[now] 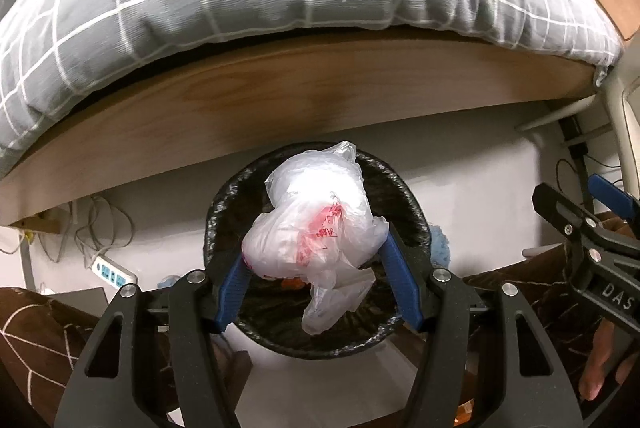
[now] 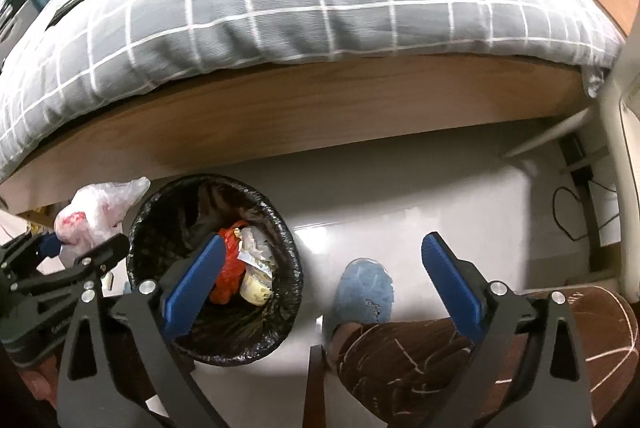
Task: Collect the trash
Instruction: 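Open the right tool to drop the white bag into the bin, then open the left tool to drop the pink-white bag into the bin, then move both tools back toward the trash on the bed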
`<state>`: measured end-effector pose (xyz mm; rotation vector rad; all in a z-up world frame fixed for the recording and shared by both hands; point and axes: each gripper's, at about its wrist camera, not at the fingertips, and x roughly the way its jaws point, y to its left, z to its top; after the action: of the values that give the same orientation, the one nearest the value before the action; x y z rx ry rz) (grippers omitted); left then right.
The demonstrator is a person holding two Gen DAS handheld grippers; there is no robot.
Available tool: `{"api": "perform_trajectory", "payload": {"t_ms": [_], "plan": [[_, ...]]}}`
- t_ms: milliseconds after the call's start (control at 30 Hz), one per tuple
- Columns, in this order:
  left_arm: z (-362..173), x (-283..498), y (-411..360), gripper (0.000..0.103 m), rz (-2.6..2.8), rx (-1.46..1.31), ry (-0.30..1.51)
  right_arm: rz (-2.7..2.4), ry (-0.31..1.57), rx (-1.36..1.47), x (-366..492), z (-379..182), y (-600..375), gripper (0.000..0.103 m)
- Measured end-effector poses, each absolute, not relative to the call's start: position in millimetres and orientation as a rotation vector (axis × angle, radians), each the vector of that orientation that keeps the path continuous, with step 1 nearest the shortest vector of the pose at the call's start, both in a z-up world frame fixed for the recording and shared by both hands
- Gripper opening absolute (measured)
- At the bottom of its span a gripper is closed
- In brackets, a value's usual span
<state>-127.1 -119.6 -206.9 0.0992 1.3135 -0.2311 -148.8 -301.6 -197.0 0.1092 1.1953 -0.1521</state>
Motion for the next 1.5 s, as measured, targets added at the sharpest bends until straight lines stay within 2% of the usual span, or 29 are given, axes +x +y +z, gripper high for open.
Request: {"api": "perform_trajectory", "payload": {"t_ms": [167,233,500,700,1500], "plan": [[-202.7,-125.5,-120.3,0.067,-0.218,0.097,1.302,-0.154,1.198,0.105,-147.9,-197.3,-303.4,0.094],[-200.2,-125.8,-117.4,0.074,-0.213,0.106,1.291,-0.150,1.196,0.097,-147.8,-196.2,-299.7,0.094],[-184.1,-127.5,-101.4,0.089,-0.169,0.113,1.250,-0.120,1.176,0.063,-142.4,-189.2,-282.3,0.094],[-158.2,-126.6,-78.9,0.095,-0.131,0.084,1.193,-0.093,1.133,0.055,-136.4,-170.2,-269.9,0.094],[-35.2,-90.7,-26.5,0.096,-0.056,0.003,0.993,-0.002,0.869,-0.059,-77.0,-29.9,-229.0,0.094]]}}
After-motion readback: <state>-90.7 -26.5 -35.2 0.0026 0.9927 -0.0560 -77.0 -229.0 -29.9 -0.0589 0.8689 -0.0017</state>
